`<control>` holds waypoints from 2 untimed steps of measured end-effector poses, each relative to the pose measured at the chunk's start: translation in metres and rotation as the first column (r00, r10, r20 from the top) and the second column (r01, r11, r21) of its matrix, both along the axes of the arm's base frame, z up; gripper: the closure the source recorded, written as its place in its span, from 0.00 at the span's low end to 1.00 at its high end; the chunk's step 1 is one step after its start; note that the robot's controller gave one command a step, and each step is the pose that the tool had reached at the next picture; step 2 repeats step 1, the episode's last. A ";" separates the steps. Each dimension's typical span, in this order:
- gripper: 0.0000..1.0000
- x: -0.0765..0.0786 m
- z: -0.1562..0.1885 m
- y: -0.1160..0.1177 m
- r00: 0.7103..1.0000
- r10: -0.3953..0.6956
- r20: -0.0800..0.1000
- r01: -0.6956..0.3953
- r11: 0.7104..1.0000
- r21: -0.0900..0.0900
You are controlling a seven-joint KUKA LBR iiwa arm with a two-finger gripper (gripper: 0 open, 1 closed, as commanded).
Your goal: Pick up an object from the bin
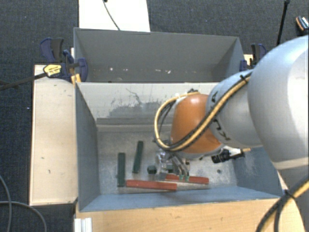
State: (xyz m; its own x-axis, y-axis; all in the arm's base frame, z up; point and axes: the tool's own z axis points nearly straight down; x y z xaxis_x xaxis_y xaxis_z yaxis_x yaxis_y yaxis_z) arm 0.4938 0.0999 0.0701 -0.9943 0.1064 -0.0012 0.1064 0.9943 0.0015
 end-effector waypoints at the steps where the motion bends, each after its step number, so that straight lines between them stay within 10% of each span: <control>1: 1.00 0.001 0.036 0.000 1.000 0.001 0.004 -0.001 1.000 0.001; 2: 1.00 0.001 0.036 0.000 1.000 0.001 0.004 -0.001 1.000 0.001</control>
Offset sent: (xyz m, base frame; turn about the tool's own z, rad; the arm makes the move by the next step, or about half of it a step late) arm 0.0001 -0.0001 0.0342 0.0000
